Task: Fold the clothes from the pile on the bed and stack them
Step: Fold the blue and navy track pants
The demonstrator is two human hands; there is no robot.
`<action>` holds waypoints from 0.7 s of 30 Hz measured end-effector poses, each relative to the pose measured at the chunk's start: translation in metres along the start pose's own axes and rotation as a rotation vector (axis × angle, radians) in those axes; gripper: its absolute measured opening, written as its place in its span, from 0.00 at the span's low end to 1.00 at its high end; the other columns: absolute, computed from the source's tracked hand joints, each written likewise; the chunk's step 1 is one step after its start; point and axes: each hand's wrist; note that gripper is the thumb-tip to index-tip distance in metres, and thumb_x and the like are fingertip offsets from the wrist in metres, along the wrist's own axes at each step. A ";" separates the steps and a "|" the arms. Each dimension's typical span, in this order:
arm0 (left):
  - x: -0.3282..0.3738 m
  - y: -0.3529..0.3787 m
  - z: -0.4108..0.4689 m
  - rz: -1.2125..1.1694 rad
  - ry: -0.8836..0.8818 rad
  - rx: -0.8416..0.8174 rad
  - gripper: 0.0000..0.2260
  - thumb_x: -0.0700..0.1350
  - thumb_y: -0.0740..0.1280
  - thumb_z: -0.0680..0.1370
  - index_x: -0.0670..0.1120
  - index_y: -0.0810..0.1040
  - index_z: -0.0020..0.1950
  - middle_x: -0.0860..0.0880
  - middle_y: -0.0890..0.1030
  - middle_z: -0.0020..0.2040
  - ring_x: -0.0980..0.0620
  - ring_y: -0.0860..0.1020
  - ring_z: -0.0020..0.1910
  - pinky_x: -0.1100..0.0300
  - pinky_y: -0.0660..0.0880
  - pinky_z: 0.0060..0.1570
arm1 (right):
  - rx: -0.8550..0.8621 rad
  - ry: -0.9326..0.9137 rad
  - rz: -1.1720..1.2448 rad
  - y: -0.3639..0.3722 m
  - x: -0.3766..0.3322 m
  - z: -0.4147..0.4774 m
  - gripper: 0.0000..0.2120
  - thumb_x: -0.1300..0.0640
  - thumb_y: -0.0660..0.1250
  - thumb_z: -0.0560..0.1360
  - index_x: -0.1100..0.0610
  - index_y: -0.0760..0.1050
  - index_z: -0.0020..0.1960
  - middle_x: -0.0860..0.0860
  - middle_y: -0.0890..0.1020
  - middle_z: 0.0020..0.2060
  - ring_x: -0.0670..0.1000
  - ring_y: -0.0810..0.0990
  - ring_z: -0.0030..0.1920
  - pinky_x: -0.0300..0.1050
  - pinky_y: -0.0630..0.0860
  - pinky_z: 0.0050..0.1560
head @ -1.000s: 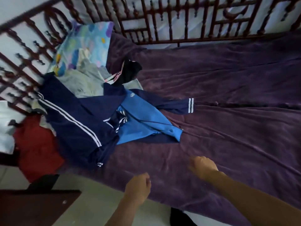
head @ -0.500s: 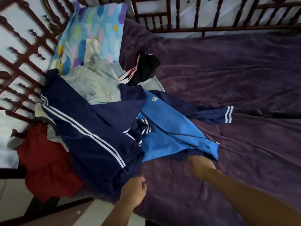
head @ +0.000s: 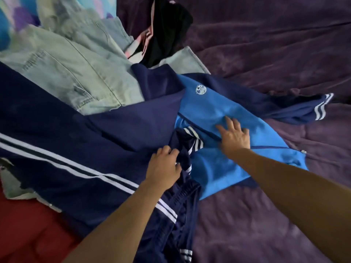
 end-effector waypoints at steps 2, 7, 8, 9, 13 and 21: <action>-0.007 0.001 0.015 -0.020 0.043 0.019 0.16 0.49 0.61 0.78 0.48 0.72 0.65 0.49 0.72 0.60 0.47 0.71 0.58 0.53 0.68 0.57 | 0.137 0.073 0.101 0.003 0.007 0.005 0.14 0.52 0.60 0.77 0.53 0.76 0.60 0.56 0.74 0.65 0.60 0.70 0.65 0.57 0.67 0.58; 0.011 0.000 0.043 0.018 0.101 0.021 0.23 0.48 0.62 0.77 0.48 0.65 0.71 0.47 0.66 0.68 0.45 0.66 0.64 0.52 0.67 0.60 | 0.337 0.589 0.593 -0.035 0.073 -0.023 0.12 0.53 0.56 0.81 0.59 0.71 0.58 0.70 0.78 0.51 0.71 0.75 0.51 0.57 0.69 0.46; 0.018 -0.001 0.049 0.025 0.116 0.010 0.26 0.48 0.63 0.77 0.49 0.61 0.74 0.46 0.63 0.71 0.45 0.64 0.67 0.52 0.66 0.62 | 0.348 0.649 0.585 -0.040 0.092 -0.039 0.12 0.53 0.56 0.81 0.59 0.70 0.57 0.71 0.77 0.51 0.72 0.75 0.51 0.58 0.70 0.47; 0.027 -0.001 0.055 0.032 0.134 -0.011 0.29 0.49 0.64 0.77 0.50 0.57 0.76 0.45 0.60 0.73 0.45 0.61 0.70 0.52 0.65 0.64 | 0.332 0.705 0.554 -0.041 0.110 -0.058 0.12 0.52 0.56 0.81 0.59 0.70 0.57 0.71 0.77 0.51 0.72 0.75 0.51 0.59 0.70 0.48; 0.060 0.001 0.068 0.133 0.222 -0.050 0.31 0.49 0.64 0.77 0.51 0.53 0.76 0.43 0.56 0.75 0.43 0.59 0.72 0.50 0.63 0.66 | 0.200 0.948 0.458 -0.016 0.167 -0.141 0.14 0.51 0.54 0.81 0.58 0.71 0.60 0.70 0.78 0.52 0.71 0.76 0.51 0.59 0.72 0.51; 0.055 -0.004 0.086 0.243 0.147 -0.199 0.33 0.51 0.65 0.77 0.52 0.52 0.77 0.43 0.53 0.77 0.42 0.54 0.75 0.45 0.60 0.69 | -0.152 0.885 0.345 0.033 0.154 -0.187 0.15 0.56 0.60 0.75 0.54 0.70 0.62 0.59 0.75 0.61 0.62 0.73 0.60 0.54 0.69 0.56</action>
Point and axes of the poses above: each hand's wrist, its own z-axis towards the middle knuckle, its own y-axis out of the palm, x = y × z
